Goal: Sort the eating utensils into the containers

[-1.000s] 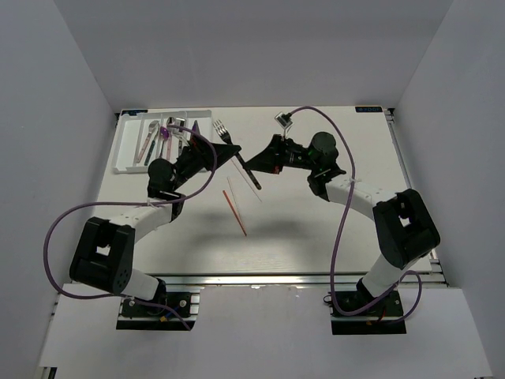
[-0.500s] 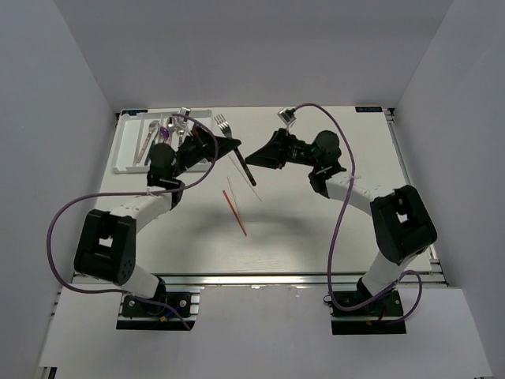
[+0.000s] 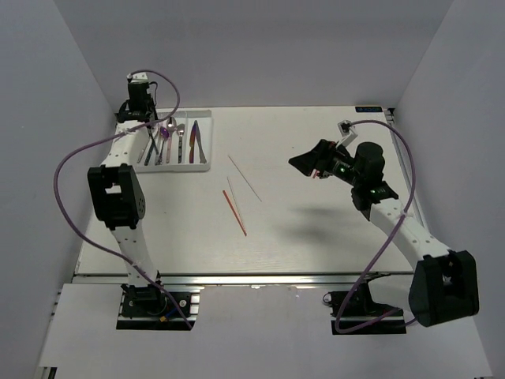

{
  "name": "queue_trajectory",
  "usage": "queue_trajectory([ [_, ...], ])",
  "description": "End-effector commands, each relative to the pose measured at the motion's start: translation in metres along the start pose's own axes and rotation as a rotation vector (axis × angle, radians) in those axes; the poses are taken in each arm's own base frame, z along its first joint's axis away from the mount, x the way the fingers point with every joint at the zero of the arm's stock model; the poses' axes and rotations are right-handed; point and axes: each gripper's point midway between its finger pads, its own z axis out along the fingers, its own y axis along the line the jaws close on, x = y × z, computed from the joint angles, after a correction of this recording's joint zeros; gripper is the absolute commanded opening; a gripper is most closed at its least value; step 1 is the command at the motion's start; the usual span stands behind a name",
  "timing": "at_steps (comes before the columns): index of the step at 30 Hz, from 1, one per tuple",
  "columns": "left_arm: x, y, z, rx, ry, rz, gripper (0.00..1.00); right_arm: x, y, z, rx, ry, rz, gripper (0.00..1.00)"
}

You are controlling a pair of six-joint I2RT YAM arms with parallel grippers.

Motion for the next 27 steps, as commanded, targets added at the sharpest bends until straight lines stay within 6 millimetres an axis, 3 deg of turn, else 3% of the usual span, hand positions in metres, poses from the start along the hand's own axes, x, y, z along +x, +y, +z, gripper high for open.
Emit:
queue_trajectory([
  [1, 0.012, 0.05, 0.02, -0.121, 0.066, 0.191, 0.0, 0.029, -0.024, -0.016, 0.098, 0.063, -0.063, 0.89],
  [3, 0.003, 0.05, 0.033, -0.119, -0.002, 0.273, 0.0, 0.04, -0.022, -0.021, 0.083, 0.092, -0.067, 0.89],
  [4, 0.014, 0.048, 0.041, -0.11, 0.007, 0.307, 0.0, 0.043, -0.021, -0.023, 0.077, 0.098, -0.071, 0.89],
  [7, 0.022, 0.047, 0.059, -0.081, -0.001, 0.39, 0.0, 0.049, -0.02, -0.027, 0.067, 0.102, -0.072, 0.89],
  [16, 0.031, 0.027, 0.078, 0.086, -0.004, 0.372, 0.0, 0.054, -0.016, -0.021, 0.031, 0.128, -0.066, 0.89],
  [21, 0.055, 0.022, 0.09, 0.109, 0.052, 0.382, 0.19, 0.056, -0.017, -0.019, 0.038, 0.133, -0.068, 0.89],
  [22, 0.058, 0.023, 0.091, 0.109, 0.058, 0.382, 0.25, 0.055, -0.016, -0.019, 0.039, 0.133, -0.072, 0.89],
  [23, 0.059, 0.025, 0.093, 0.092, 0.062, 0.373, 0.4, 0.056, -0.018, -0.019, 0.048, 0.133, -0.073, 0.89],
  [27, 0.045, 0.035, 0.089, 0.027, 0.034, 0.318, 0.59, 0.057, -0.02, -0.017, 0.061, 0.134, -0.079, 0.89],
])
